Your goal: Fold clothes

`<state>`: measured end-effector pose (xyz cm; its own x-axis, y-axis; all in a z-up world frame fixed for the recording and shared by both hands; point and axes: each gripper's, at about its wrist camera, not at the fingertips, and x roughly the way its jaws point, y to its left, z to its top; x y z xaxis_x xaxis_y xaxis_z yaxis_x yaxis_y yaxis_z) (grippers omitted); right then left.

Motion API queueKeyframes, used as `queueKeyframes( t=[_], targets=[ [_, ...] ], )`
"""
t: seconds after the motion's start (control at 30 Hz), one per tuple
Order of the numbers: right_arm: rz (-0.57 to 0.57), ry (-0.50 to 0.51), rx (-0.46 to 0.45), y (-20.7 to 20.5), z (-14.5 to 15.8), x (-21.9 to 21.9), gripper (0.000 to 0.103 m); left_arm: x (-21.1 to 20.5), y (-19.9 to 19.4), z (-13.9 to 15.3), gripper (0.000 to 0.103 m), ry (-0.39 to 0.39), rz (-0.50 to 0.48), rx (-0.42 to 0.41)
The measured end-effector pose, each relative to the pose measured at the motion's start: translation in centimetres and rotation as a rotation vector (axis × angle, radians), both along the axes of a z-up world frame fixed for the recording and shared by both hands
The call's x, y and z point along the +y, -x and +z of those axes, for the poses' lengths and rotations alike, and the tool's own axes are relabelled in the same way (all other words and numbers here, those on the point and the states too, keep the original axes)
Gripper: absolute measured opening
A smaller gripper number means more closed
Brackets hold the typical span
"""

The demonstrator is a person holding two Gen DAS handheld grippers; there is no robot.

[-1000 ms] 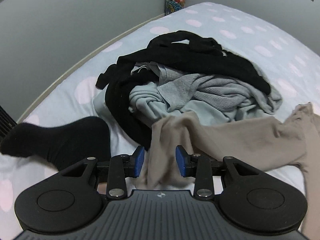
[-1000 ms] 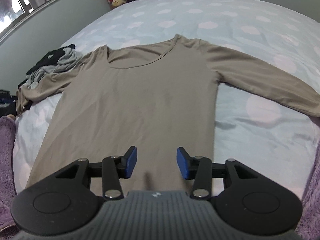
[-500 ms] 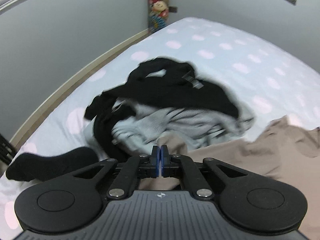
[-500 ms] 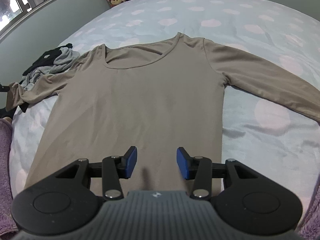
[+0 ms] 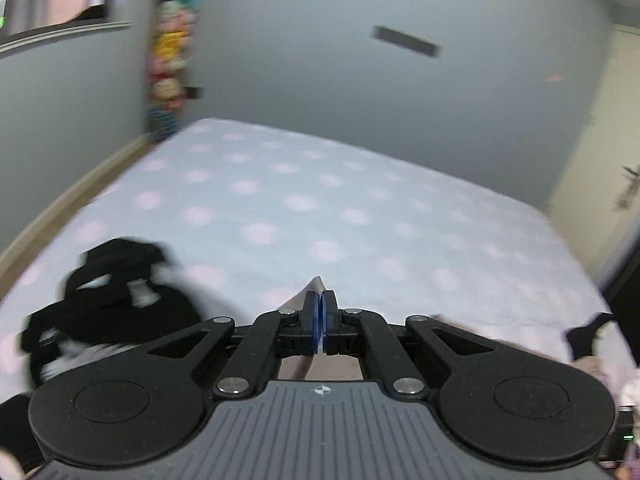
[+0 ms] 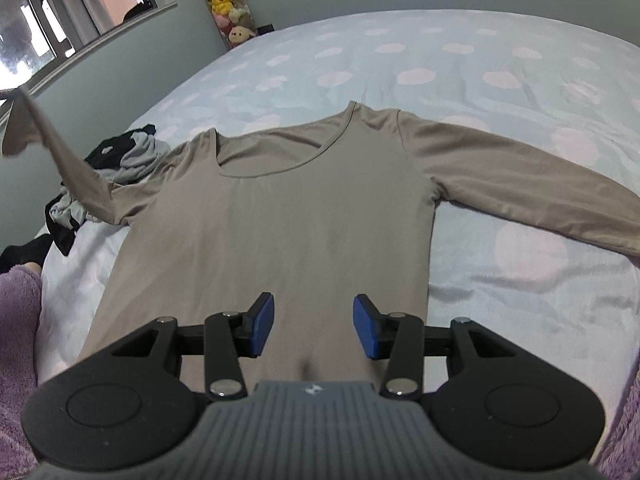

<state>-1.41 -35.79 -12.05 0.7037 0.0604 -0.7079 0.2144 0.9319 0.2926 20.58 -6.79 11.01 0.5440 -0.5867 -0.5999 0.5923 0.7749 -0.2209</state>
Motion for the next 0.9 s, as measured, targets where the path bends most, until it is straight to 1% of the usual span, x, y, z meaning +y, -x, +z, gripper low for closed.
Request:
queueKeyframes(
  t=[0.07,0.13,0.23,0.37,0.43,0.5,0.57,0.6,0.63,0.7,0.8,0.9],
  targets=[
    [-0.008,0.002,-0.010,-0.2,0.1,-0.6,0.047,-3.3,0.7,0.0,0.000,0.012,-0.069,0.006],
    [-0.016,0.012,-0.023,-0.7,0.4,-1.3,0.047,-6.4,1.4,-0.7,0.000,0.019,-0.136,0.022],
    [-0.028,0.033,-0.048,-1.5,1.0,-2.4,0.047,-11.0,2.0,-2.5,0.000,0.010,-0.221,0.051],
    [-0.039,0.023,-0.065,-2.8,1.2,-3.5,0.047,-16.3,1.2,-6.9,0.000,0.007,-0.283,0.112],
    [-0.029,0.018,-0.063,-3.6,1.0,-3.7,0.047,-18.4,0.4,-9.3,0.001,0.001,-0.306,0.156],
    [-0.018,0.015,-0.056,-4.3,0.8,-3.7,0.047,-19.7,-0.1,-11.3,0.002,-0.003,-0.322,0.207],
    [-0.016,0.013,-0.038,-4.8,0.3,-3.9,0.047,-20.1,0.3,-12.4,0.011,-0.026,-0.339,0.220],
    [-0.015,0.012,-0.028,-5.1,0.1,-4.0,0.047,-20.4,0.5,-12.9,0.019,-0.038,-0.347,0.226],
    [-0.016,0.011,-0.019,-5.4,-0.1,-4.0,0.047,-20.4,0.6,-13.4,0.021,-0.050,-0.354,0.229],
    [-0.018,0.009,-0.003,-5.9,-0.5,-4.2,0.047,-19.5,0.9,-13.8,0.022,-0.073,-0.353,0.208],
    [-0.012,0.014,0.006,-6.8,-0.6,-4.1,0.047,-17.2,0.9,-14.8,0.024,-0.133,-0.310,0.171],
    [0.014,0.010,-0.010,-7.7,-0.3,-3.2,0.047,-13.9,0.8,-16.9,0.025,-0.196,-0.242,0.180]
  ],
)
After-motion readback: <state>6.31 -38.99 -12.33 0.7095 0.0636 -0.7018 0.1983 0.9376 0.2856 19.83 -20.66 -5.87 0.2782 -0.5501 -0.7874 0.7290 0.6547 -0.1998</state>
